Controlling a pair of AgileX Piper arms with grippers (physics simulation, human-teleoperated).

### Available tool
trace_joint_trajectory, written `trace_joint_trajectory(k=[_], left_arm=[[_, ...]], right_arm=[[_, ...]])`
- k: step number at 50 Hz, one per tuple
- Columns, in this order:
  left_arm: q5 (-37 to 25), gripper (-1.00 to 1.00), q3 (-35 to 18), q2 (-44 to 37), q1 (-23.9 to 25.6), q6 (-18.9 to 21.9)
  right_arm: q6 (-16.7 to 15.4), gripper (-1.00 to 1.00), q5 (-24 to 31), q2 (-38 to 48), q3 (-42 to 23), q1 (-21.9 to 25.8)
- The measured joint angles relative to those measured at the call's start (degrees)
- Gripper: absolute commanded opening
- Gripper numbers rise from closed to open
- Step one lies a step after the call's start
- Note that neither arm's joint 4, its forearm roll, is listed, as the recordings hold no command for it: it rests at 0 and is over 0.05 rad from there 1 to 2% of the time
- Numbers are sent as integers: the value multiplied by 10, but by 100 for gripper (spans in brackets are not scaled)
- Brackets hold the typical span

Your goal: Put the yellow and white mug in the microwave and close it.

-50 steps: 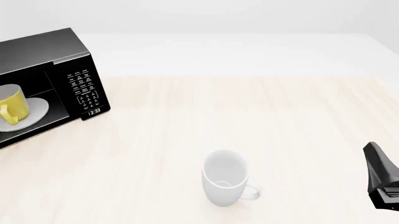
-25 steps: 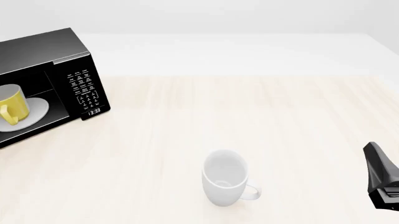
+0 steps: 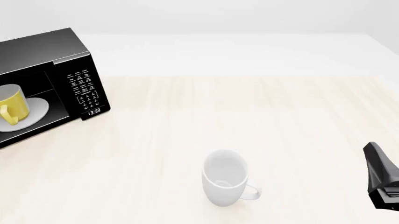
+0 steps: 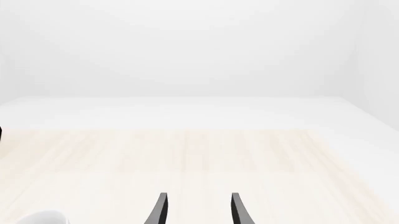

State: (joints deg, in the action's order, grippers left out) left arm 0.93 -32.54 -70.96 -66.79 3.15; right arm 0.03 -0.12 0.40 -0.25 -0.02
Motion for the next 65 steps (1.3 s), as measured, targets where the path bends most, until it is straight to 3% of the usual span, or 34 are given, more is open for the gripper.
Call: trace_joint_trajectory(k=[65], left_arm=[[11, 100, -7, -75, 173, -49]], right_arm=[[0, 100, 0, 0, 0, 0]])
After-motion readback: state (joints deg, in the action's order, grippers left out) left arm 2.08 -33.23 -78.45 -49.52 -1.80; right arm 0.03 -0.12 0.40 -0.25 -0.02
